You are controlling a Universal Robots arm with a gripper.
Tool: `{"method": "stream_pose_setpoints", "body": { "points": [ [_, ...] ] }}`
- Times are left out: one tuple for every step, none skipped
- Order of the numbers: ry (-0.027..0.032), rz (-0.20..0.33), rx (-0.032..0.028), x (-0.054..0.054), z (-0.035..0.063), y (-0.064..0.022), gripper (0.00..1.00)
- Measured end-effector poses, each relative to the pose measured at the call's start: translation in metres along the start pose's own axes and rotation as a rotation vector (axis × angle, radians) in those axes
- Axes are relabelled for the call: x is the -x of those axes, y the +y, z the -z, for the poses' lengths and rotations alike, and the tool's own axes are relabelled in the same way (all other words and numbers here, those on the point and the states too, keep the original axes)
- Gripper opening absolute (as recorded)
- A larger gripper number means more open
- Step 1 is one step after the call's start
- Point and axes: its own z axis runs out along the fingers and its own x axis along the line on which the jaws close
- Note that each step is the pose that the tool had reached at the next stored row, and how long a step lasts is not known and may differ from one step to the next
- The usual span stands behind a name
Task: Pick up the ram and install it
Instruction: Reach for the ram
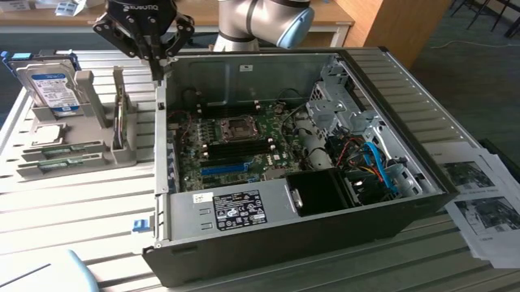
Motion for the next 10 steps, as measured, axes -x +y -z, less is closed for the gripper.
{"method": "stream_pose_setpoints", "body": {
  "points": [
    [-0.0001,0.0,0.0,-0.002,0.0,-0.0002,0.09],
    [0.0,0.0,0.0,-0.005,0.0,-0.0004,0.09],
    [0.0,0.0,-0.0001,-0.007,0.0001,-0.0006,0.09],
    [0.0,0.0,0.0,-0.01,0.0001,-0.0008,0.09],
    [0.0,0.0,0.0,-0.012,0.0001,-0.0009,0.09],
    [0.0,0.0,0.0,-0.015,0.0001,-0.0011,0.09],
    [0.0,0.0,0.0,-0.017,0.0002,-0.0013,0.09],
    [0.0,0.0,0.0,-0.02,0.0002,-0.0015,0.09],
    [0.0,0.0,-0.0001,-0.023,0.0003,-0.0017,0.09],
    [-0.0001,0.0,0.0,-0.025,0.0003,-0.0019,0.09]
  ]
}}
